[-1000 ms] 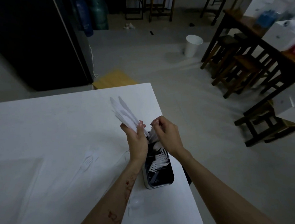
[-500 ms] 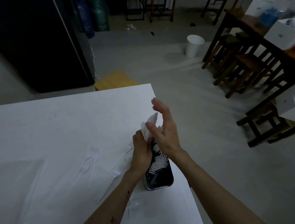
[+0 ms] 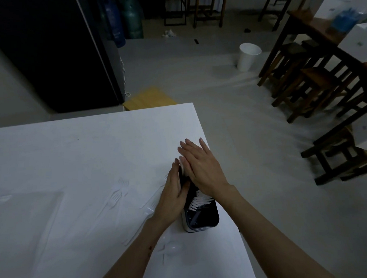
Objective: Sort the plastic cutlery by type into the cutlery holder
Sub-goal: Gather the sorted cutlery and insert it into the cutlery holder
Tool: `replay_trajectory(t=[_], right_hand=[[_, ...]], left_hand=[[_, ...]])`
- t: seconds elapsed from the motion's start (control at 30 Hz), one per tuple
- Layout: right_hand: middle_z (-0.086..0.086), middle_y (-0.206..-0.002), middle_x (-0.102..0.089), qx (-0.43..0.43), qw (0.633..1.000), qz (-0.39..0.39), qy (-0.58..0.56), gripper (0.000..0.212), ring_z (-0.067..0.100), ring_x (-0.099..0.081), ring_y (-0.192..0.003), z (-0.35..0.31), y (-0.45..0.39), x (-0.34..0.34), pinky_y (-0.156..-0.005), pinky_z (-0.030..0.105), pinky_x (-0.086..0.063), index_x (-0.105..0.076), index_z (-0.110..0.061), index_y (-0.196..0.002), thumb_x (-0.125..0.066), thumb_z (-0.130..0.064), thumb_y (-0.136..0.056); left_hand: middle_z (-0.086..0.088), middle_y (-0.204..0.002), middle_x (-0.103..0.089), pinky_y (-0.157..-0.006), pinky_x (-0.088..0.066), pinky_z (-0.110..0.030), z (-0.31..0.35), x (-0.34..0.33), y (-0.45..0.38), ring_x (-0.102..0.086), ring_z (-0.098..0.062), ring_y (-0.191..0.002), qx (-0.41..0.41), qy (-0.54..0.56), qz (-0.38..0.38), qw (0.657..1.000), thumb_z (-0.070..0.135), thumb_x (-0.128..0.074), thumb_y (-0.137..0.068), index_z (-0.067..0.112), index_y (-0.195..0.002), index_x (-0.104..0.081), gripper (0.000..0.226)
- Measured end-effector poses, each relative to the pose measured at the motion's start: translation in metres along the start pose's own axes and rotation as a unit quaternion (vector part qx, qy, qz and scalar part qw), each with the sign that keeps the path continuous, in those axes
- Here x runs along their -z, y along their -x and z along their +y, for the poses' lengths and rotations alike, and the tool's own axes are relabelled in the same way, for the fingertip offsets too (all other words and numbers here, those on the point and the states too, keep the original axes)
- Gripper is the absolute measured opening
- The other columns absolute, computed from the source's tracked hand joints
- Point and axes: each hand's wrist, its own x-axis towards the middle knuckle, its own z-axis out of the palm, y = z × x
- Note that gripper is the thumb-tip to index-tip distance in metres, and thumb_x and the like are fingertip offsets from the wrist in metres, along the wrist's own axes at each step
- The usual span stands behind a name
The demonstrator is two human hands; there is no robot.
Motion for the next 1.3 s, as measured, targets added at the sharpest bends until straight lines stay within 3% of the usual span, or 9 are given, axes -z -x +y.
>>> replay_trajectory(t=[0.1, 0.17, 0.37, 0.47, 0.57, 0.7, 0.87, 1.0, 1.3], right_hand=[[0.007, -0.158, -0.032, -0.038, 0.998, -0.031, 0.038, 0.057, 0.021, -0.019, -0.150, -0.007, 0.002, 0.003, -0.123, 0.041, -0.007, -0.039, -0.009, -0.149, -0.019, -0.039, -0.105], [0.009, -0.154, -0.039, -0.068, 0.995, -0.054, 0.048, 0.059, 0.022, -0.021, -0.150, -0.010, 0.004, 0.001, -0.123, 0.038, -0.004, -0.042, -0.007, -0.146, -0.015, -0.040, -0.105], [0.007, -0.153, -0.043, -0.102, 0.990, -0.072, 0.066, 0.064, 0.020, -0.020, -0.150, -0.021, 0.003, 0.003, -0.122, 0.040, 0.004, -0.043, -0.012, -0.146, -0.009, -0.044, -0.102], [0.010, -0.150, -0.046, -0.101, 0.995, -0.004, 0.007, 0.056, 0.024, -0.028, -0.147, -0.050, 0.001, 0.006, -0.123, 0.045, -0.011, -0.049, -0.010, -0.141, -0.019, -0.038, -0.104], [0.014, -0.141, -0.054, -0.070, 0.992, 0.075, -0.068, 0.036, 0.028, -0.043, -0.138, -0.083, 0.002, -0.006, -0.120, 0.044, -0.025, -0.056, -0.005, -0.132, -0.043, -0.010, -0.099], [0.010, -0.136, -0.056, -0.055, 0.989, 0.026, -0.136, 0.043, 0.021, -0.045, -0.132, -0.126, 0.021, -0.041, -0.115, 0.032, -0.032, -0.055, -0.007, -0.131, -0.053, 0.006, -0.090], [0.002, -0.128, -0.062, -0.138, 0.972, -0.102, -0.163, 0.035, 0.019, -0.054, -0.121, -0.176, 0.056, -0.096, -0.097, 0.025, -0.047, -0.062, -0.014, -0.125, -0.055, -0.004, -0.093], [0.004, -0.126, -0.064, -0.215, 0.953, -0.158, -0.146, 0.031, 0.023, -0.055, -0.115, -0.205, 0.067, -0.131, -0.093, 0.030, -0.049, -0.063, -0.013, -0.126, -0.056, -0.011, -0.096], [0.005, -0.101, -0.061, -0.414, 0.886, -0.127, -0.168, 0.012, 0.019, -0.060, -0.087, -0.226, 0.052, -0.152, -0.076, 0.029, -0.050, -0.062, -0.008, -0.100, -0.060, -0.018, -0.095]], left_hand=[[0.019, -0.159, -0.008, -0.117, -0.015, -0.016, -0.007, 0.005, 0.007, -0.010, 0.006, -0.144, -0.023, -0.016, -0.023, 0.999, 0.032, -0.037, -0.102, 0.031, -0.152, -0.004, 0.060], [0.020, -0.159, -0.005, -0.120, -0.013, -0.026, -0.010, 0.008, 0.011, -0.007, 0.005, -0.144, -0.033, -0.025, -0.033, 0.999, 0.028, -0.034, -0.103, 0.032, -0.152, -0.003, 0.058], [0.018, -0.158, -0.002, -0.110, -0.003, -0.002, -0.018, 0.026, 0.026, -0.005, 0.004, -0.145, -0.007, -0.073, -0.039, 0.997, 0.021, -0.031, -0.104, 0.029, -0.151, -0.006, 0.054], [0.017, -0.158, -0.010, -0.110, -0.006, -0.008, -0.030, 0.044, 0.037, -0.009, 0.001, -0.145, 0.013, -0.111, -0.006, 0.994, 0.023, -0.033, -0.103, 0.028, -0.151, -0.014, 0.052], [0.014, -0.157, -0.016, -0.111, -0.010, -0.013, -0.048, 0.070, 0.054, -0.014, -0.005, -0.146, 0.034, -0.151, 0.033, 0.987, 0.021, -0.036, -0.102, 0.025, -0.150, -0.022, 0.050], [0.007, -0.156, -0.023, -0.112, -0.010, -0.016, -0.081, 0.111, 0.091, -0.017, -0.012, -0.147, 0.072, -0.200, 0.072, 0.974, 0.017, -0.041, -0.100, 0.017, -0.148, -0.029, 0.049], [-0.006, -0.151, -0.038, -0.114, -0.019, -0.023, -0.123, 0.165, 0.131, -0.028, -0.020, -0.143, 0.133, -0.246, 0.085, 0.956, 0.013, -0.043, -0.099, 0.009, -0.141, -0.041, 0.043], [-0.009, -0.125, -0.054, -0.102, -0.038, -0.029, -0.145, 0.198, 0.135, -0.048, -0.024, -0.118, 0.137, -0.277, 0.077, 0.948, 0.014, -0.054, -0.094, 0.008, -0.127, -0.055, 0.034], [-0.007, -0.091, -0.060, -0.075, -0.048, -0.031, -0.156, 0.202, 0.121, -0.057, -0.022, -0.085, 0.176, -0.284, 0.055, 0.941, 0.023, -0.065, -0.087, 0.009, -0.094, -0.057, 0.017]])
